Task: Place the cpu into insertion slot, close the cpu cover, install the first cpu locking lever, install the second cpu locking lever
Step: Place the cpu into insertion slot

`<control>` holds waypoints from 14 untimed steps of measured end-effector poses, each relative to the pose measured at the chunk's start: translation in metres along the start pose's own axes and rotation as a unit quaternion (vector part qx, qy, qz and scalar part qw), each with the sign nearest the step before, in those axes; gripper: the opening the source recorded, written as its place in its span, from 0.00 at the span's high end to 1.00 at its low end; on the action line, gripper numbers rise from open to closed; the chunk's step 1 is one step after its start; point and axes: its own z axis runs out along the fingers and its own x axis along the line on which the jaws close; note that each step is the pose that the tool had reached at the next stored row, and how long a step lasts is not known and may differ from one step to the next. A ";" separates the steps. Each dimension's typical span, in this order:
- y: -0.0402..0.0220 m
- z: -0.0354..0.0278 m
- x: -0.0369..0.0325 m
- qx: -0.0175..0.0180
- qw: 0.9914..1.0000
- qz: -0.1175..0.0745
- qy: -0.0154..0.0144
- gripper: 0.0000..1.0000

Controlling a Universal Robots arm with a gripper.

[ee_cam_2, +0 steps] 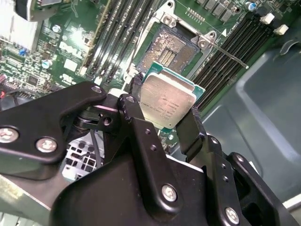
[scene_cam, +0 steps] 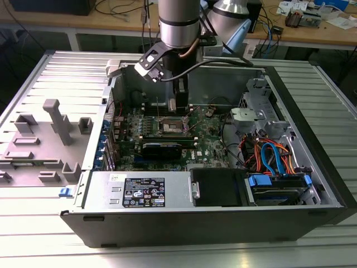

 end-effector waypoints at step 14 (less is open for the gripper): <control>-0.0060 0.0297 0.0046 -0.001 1.000 0.016 -0.001 0.46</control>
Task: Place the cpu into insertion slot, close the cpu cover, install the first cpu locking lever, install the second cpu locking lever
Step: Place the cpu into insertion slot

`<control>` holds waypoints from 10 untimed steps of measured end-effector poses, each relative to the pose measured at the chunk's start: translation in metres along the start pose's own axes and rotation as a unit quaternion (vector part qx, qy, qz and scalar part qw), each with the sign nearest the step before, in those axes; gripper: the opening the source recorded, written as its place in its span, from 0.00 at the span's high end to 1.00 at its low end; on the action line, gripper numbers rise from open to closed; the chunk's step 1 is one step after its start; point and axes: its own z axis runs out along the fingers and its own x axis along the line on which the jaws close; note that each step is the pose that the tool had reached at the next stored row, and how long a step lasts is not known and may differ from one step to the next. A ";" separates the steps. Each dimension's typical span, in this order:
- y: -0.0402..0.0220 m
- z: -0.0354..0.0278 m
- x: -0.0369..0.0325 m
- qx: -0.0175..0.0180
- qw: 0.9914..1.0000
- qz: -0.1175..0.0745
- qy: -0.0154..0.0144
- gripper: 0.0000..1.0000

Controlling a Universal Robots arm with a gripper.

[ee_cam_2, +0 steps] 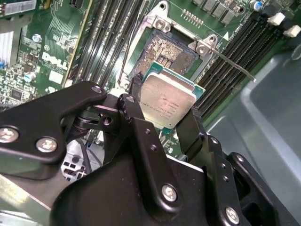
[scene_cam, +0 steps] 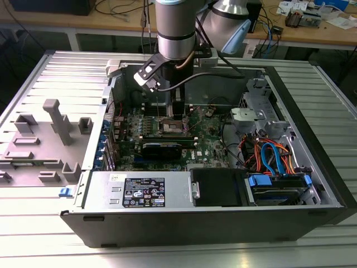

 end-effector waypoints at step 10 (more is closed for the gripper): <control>-0.0003 0.0038 -0.0001 0.000 1.000 0.000 0.000 0.46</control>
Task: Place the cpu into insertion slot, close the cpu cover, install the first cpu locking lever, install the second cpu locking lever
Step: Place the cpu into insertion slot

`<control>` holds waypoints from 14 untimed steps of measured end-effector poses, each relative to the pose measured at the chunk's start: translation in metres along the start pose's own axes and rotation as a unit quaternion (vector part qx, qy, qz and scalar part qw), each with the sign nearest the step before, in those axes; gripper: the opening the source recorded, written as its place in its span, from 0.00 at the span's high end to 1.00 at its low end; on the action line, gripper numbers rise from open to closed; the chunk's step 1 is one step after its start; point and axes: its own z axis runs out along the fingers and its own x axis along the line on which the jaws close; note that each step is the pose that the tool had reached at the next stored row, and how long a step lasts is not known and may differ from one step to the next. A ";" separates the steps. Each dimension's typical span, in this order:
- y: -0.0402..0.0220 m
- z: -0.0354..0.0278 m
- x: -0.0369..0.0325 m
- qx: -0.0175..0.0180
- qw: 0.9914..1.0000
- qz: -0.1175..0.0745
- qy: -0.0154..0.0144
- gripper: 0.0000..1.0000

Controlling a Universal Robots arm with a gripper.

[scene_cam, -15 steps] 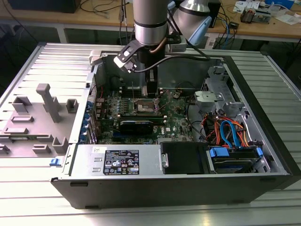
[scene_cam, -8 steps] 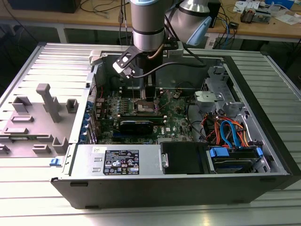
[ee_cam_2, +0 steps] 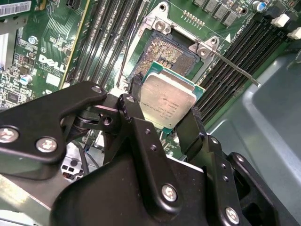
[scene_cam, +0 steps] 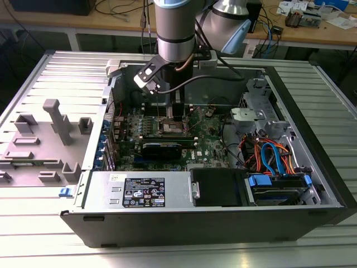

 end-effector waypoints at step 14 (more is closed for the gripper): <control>-0.0002 0.0025 0.0000 0.000 1.000 0.000 0.000 0.46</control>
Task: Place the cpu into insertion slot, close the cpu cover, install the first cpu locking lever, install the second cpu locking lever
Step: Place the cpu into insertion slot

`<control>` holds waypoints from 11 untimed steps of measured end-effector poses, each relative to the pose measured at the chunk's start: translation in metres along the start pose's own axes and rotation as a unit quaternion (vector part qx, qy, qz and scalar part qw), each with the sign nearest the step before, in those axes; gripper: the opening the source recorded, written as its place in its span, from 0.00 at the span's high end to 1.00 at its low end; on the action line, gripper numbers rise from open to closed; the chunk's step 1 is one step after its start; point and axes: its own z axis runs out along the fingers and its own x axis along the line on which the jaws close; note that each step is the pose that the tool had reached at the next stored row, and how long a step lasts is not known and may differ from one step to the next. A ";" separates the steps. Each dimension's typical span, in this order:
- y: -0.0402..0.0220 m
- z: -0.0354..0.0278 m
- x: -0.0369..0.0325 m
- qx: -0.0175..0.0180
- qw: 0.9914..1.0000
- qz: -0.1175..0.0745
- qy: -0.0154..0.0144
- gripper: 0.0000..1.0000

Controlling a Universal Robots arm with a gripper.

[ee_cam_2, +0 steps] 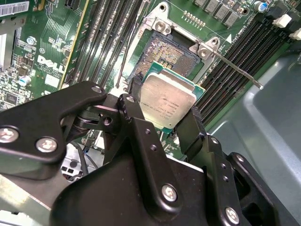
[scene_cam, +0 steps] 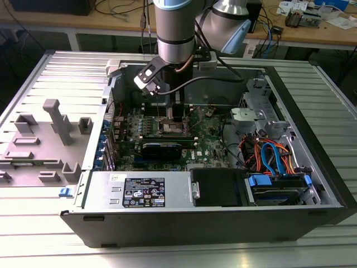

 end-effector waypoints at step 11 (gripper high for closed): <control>0.0000 0.0024 0.0001 -0.007 1.000 0.000 0.000 0.46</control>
